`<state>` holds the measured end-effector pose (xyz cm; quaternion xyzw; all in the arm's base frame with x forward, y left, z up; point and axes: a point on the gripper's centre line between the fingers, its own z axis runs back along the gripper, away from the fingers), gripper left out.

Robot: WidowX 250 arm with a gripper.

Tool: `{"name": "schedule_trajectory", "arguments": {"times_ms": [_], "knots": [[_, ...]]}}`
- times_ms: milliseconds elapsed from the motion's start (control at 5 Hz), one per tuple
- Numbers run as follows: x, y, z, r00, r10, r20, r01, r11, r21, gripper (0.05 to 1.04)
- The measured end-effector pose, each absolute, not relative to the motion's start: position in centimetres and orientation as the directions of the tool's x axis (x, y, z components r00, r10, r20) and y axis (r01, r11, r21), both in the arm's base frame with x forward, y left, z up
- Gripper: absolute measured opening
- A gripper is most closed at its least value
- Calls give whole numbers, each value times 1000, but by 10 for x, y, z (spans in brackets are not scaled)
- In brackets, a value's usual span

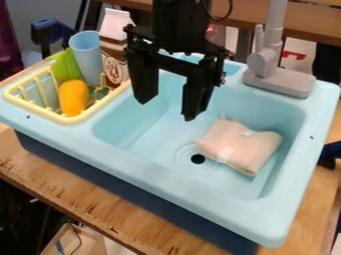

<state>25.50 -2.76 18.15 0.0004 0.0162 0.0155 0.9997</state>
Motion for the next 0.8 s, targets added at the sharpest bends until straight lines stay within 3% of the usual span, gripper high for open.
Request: {"name": "schedule_trajectory", "arguments": {"times_ms": [200, 800], "knots": [[254, -27, 174, 998, 31, -63, -31, 1000, 6, 1001], [296, -57, 138, 998, -56, -9, 55, 998, -39, 1001]]}}
